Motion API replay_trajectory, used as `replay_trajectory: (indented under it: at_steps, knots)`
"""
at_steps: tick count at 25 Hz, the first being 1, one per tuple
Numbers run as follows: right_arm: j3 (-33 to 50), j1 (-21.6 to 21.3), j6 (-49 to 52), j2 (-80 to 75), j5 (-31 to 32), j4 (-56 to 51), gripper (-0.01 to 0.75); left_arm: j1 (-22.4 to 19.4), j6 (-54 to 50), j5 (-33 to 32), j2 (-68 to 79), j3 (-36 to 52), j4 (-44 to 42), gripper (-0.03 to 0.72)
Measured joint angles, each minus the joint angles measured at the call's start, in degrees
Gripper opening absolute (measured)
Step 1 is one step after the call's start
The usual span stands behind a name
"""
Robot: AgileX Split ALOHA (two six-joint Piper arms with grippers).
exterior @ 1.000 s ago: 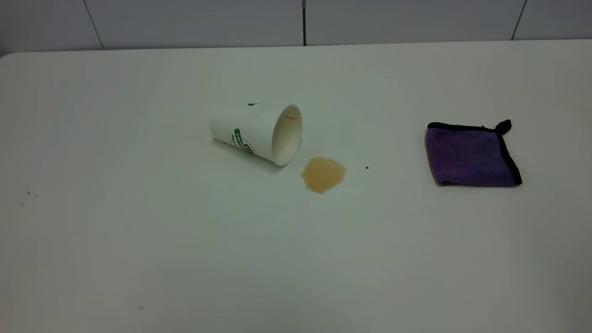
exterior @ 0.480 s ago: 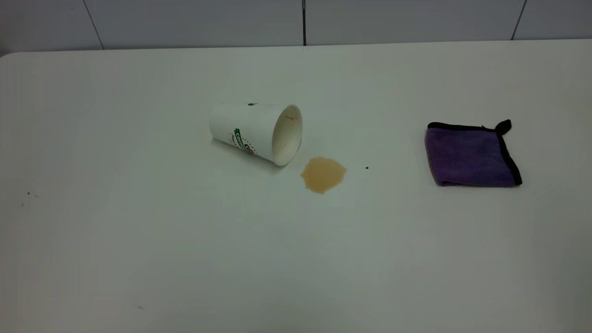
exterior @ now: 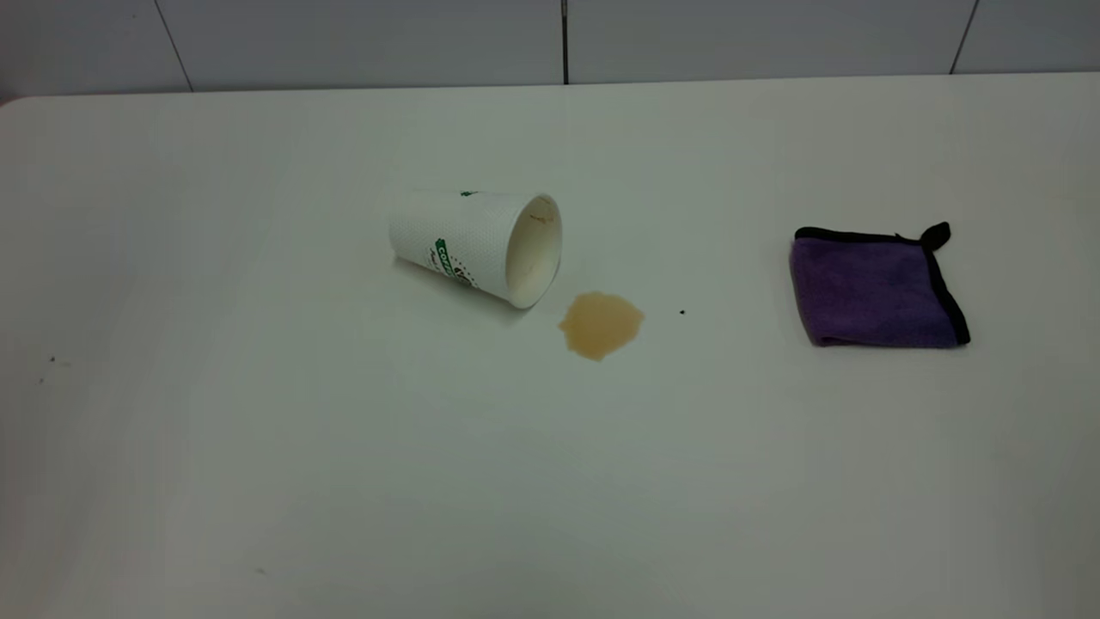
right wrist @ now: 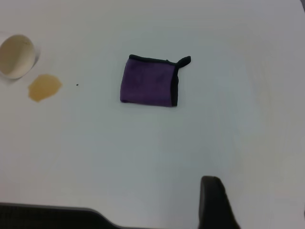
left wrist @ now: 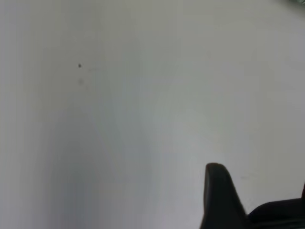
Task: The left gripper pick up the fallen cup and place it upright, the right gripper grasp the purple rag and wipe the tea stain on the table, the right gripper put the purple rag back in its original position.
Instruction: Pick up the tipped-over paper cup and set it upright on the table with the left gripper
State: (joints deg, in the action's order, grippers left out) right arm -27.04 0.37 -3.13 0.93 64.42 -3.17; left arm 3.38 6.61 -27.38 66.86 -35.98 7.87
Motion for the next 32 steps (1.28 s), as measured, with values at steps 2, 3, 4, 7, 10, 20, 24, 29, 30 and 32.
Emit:
replay_trajectory:
  at_steps: [2,3,4,7,10,20,24,29,30,32]
  knots:
    - [0.00,0.00,0.00,0.00,0.00,0.00,0.480,2.56,0.21,0.67,4.17,-2.95,0.32,0.442]
    - [0.00,0.00,0.06,0.00,0.00,0.00,0.480,4.19,0.27,1.30,6.33,-4.15,0.45,0.442]
    - [0.00,0.00,0.06,0.00,0.00,0.00,0.480,5.63,0.26,1.85,8.49,-5.53,0.60,0.442]
    - [0.00,0.00,0.06,0.00,0.00,0.00,0.480,10.32,0.20,4.37,14.68,-9.19,0.71,0.442]
    - [0.00,0.00,0.06,0.00,0.00,0.00,0.480,15.01,-0.48,5.43,21.16,-13.13,0.75,0.442]
    - [0.00,0.00,0.06,0.00,0.00,0.00,0.480,29.48,-5.40,1.36,42.77,-32.69,-3.70,0.442]
    - [0.00,0.00,0.06,0.00,0.00,0.00,0.480,34.24,-17.50,-3.41,51.04,-42.57,-17.14,0.442]
    - [0.00,0.00,0.06,0.00,0.00,0.00,0.480,39.35,-35.75,-10.15,60.60,-54.08,-39.27,0.442]
    - [0.00,0.00,0.06,0.00,0.00,0.00,0.480,40.30,-38.65,-11.54,62.21,-56.09,-42.68,0.442]
    - [0.00,0.00,0.06,0.00,0.00,0.00,0.480,41.80,-42.77,-13.59,65.89,-59.45,-47.51,0.442]
